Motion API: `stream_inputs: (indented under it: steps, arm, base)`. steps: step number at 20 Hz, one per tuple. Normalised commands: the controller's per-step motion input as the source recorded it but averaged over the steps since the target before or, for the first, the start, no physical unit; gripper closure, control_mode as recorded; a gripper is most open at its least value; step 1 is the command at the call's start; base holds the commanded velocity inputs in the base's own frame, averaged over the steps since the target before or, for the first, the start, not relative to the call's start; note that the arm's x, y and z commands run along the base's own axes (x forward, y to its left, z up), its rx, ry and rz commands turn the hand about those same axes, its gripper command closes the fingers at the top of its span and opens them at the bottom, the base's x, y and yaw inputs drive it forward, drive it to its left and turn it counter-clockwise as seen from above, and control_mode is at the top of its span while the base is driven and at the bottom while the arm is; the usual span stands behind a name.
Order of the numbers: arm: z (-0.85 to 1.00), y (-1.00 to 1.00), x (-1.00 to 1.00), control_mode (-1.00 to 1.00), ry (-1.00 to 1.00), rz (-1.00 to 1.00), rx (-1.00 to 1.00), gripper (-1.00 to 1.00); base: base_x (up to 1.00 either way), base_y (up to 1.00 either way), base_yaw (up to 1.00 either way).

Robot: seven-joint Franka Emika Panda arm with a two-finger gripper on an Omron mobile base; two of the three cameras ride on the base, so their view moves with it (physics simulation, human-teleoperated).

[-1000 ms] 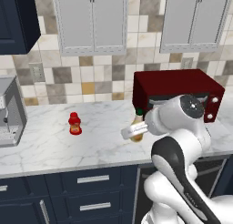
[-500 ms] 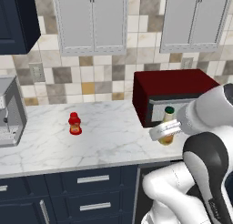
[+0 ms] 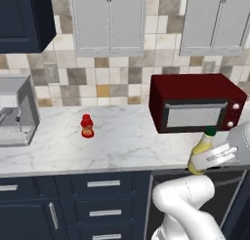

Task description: Place the mustard and ketchup from the counter to the top shelf of the fridge. If the existing items in the fridge are on the top shelf, move them to other shelves.

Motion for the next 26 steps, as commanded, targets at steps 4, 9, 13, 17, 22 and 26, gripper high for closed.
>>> stream_inputs:
  steps: [4, 9, 13, 17, 22, 26]
  arm:
    - [0.0, 0.0, 0.0, 1.0, 0.0, 0.0, 0.0, 1.0]
    - [0.0, 0.0, 0.0, 1.0, 0.0, 0.0, 0.0, 1.0]
    - [0.0, 0.0, 0.0, 1.0, 0.0, 0.0, 0.0, 1.0]
    - [0.0, 0.0, 0.0, 1.0, 0.0, 0.0, 0.0, 1.0]
    - [0.0, 0.0, 0.0, 1.0, 0.0, 0.0, 0.0, 1.0]
    - [0.0, 0.0, 0.0, 1.0, 0.0, 0.0, 0.0, 1.0]
  base:
    - [-0.99, -0.06, 0.72]
    - [-0.98, 0.05, 0.79]
    - [-0.49, 0.47, 0.84]
    - [-0.01, 0.84, 0.8]
    - [0.12, 0.99, 0.63]
    - [0.76, 1.0, 0.34]
